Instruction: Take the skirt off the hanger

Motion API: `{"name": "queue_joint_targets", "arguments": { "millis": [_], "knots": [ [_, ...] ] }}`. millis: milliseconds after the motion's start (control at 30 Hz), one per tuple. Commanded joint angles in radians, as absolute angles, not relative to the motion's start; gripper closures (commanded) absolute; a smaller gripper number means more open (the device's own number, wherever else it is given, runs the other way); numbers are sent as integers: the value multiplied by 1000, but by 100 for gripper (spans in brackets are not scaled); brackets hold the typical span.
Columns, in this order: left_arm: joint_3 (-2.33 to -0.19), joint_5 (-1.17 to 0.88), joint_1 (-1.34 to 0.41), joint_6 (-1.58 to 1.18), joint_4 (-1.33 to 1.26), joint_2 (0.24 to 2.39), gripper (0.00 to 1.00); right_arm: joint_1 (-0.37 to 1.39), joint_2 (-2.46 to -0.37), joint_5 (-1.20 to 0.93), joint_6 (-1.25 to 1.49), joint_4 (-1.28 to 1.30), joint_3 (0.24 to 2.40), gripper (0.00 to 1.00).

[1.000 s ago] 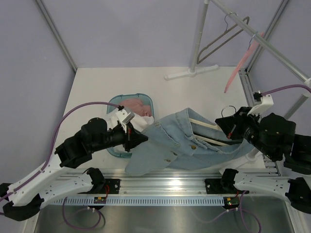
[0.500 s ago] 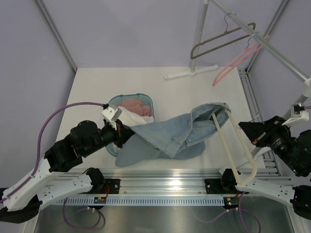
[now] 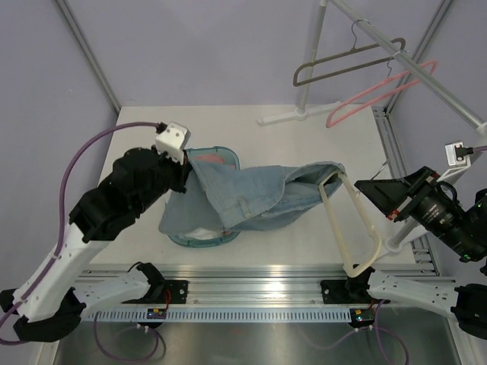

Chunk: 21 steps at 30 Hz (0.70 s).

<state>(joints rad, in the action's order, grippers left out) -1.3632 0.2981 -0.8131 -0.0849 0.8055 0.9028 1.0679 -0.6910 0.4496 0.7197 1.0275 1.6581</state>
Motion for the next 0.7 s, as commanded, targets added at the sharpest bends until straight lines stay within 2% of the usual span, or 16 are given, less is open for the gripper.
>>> {"name": "queue_joint_targets", "arguments": {
  "millis": [0,100,233,367,667],
  "knots": [
    [-1552,243,-614,44,821,1009,100,1068,-747,203,764,966,1730,100],
    [-1722,207,-423,60,842,1075,100,1068,-727,94,791,930,1715,100],
    [-1942,106,-263,43,882,1181,100,1068,-715,3,802,922,1715,100],
    [-2095,58,-232,32,891,1253,100,1068,-681,-12,798,940,1704,100],
    [-2210,-103,-213,5,778,1293,100,1068,-658,161,772,1086,1643,100]
  ]
}}
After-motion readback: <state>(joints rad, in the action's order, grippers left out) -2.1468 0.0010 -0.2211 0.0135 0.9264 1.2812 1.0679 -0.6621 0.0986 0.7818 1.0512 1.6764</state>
